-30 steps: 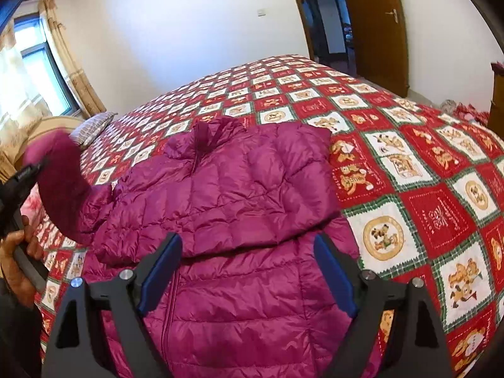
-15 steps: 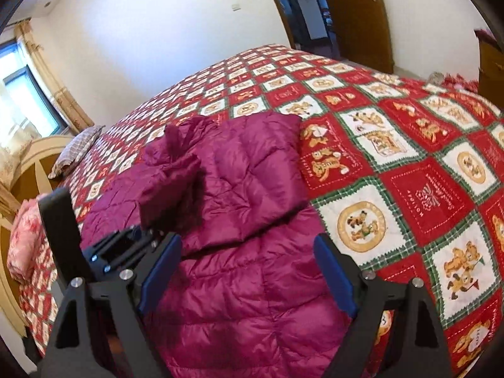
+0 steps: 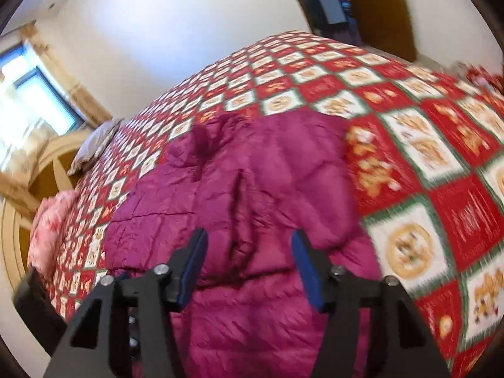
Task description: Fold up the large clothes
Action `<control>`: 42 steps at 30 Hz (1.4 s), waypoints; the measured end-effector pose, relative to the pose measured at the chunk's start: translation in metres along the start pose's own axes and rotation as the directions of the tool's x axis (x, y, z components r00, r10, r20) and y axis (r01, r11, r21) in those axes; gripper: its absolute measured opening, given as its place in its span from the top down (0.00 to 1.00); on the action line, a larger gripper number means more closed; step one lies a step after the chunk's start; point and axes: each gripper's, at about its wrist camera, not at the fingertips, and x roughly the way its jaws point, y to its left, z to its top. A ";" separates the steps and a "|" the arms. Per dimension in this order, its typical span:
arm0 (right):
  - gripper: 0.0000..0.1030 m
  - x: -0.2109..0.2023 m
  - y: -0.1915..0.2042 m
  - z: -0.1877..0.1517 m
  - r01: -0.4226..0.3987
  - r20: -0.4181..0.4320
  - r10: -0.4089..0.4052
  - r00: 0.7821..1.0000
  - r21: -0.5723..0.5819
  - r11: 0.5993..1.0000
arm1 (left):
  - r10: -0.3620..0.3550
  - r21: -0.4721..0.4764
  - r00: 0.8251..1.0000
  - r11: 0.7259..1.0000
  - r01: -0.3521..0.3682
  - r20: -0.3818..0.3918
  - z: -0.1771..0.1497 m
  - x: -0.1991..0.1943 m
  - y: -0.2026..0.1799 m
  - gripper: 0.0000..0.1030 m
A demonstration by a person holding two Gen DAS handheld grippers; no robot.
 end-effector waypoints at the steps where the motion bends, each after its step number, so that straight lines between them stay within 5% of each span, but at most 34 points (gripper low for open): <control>1: 0.43 0.006 0.008 0.002 -0.011 0.003 0.011 1.000 -0.021 1.000 | 0.043 -0.025 0.999 0.999 -0.043 0.010 0.008 -0.002 0.015 0.26; 4: 0.51 0.023 0.037 0.004 0.043 0.044 -0.038 0.998 -0.139 0.989 | 0.191 -0.073 0.981 0.979 -0.189 0.034 0.035 0.003 0.050 0.26; 6: 0.77 0.043 0.059 0.004 0.067 0.025 -0.063 0.998 -0.257 0.964 | 0.306 -0.085 0.951 0.950 -0.302 0.037 0.050 0.015 0.069 0.26; 9: 0.84 0.078 0.064 -0.005 0.117 -0.047 -0.142 0.989 -0.345 0.931 | 0.382 -0.115 0.924 0.917 -0.382 -0.025 0.058 0.043 0.095 0.26; 14: 0.87 0.097 0.038 -0.021 0.180 -0.099 -0.223 0.970 -0.329 0.927 | 0.392 -0.129 0.913 0.905 -0.405 -0.114 0.032 0.079 0.109 0.26; 20: 0.89 0.100 0.036 -0.027 0.276 -0.069 -0.328 0.942 -0.396 0.876 | 0.320 -0.223 0.938 0.913 -0.343 -0.132 0.010 0.080 0.121 0.23; 23: 0.89 0.100 0.021 -0.022 0.295 -0.068 -0.336 0.939 -0.336 0.894 | 0.280 -0.291 0.948 0.904 -0.313 -0.151 0.006 0.083 0.132 0.18; 25: 0.89 0.100 0.014 -0.019 0.268 -0.080 -0.302 0.950 -0.288 0.919 | 0.301 -0.270 0.941 0.903 -0.334 -0.157 0.006 0.085 0.126 0.17; 30: 0.89 0.095 0.028 -0.017 0.304 -0.067 -0.347 0.935 -0.349 0.887 | 0.366 -0.203 0.917 0.897 -0.393 -0.158 0.007 0.088 0.113 0.17; 35: 0.88 0.060 0.057 -0.017 0.321 0.078 -0.316 0.946 -0.383 0.866 | 0.371 -0.199 0.915 0.895 -0.398 -0.158 0.008 0.088 0.112 0.17; 38: 0.88 0.069 0.065 -0.021 0.239 0.015 -0.252 0.968 -0.379 0.894 | 0.389 -0.184 0.908 0.892 -0.413 -0.155 0.008 0.089 0.110 0.17; 42: 0.88 0.100 0.052 -0.034 0.245 -0.067 -0.292 0.954 -0.387 0.889 | 0.388 -0.183 0.909 0.893 -0.411 -0.151 0.008 0.088 0.111 0.17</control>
